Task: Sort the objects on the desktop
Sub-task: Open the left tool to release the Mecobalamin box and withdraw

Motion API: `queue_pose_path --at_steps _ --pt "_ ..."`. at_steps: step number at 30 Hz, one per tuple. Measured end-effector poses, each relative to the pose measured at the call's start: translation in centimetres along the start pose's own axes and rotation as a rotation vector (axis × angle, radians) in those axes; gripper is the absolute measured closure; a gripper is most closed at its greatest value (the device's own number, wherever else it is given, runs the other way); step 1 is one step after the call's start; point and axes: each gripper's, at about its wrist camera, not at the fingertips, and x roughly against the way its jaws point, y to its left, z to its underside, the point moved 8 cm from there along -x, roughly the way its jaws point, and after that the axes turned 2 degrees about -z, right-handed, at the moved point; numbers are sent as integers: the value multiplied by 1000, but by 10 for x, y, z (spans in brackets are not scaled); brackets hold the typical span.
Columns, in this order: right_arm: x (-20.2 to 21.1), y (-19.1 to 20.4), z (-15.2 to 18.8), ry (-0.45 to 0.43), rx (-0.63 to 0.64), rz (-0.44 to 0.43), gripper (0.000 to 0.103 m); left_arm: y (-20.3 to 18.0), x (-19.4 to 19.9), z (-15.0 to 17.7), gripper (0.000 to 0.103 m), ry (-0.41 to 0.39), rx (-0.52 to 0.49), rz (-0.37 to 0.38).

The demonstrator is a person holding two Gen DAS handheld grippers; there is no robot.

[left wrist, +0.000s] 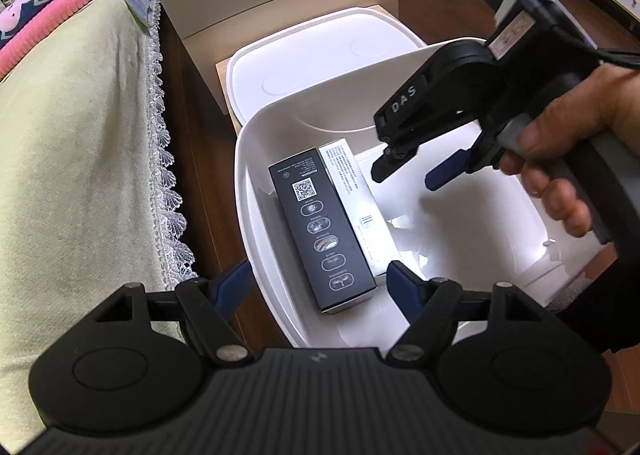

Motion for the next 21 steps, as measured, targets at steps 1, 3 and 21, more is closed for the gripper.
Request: queue_pose_path --at_steps 1,3,21 --pt "1 -3 0 3 -13 0 51 -1 0 0 28 -2 -1 2" --pt "-2 -6 1 13 -37 -7 50 -1 1 0 28 -5 -3 5" --pt "-37 -5 20 -4 23 17 48 1 5 -4 28 -27 8 -3"
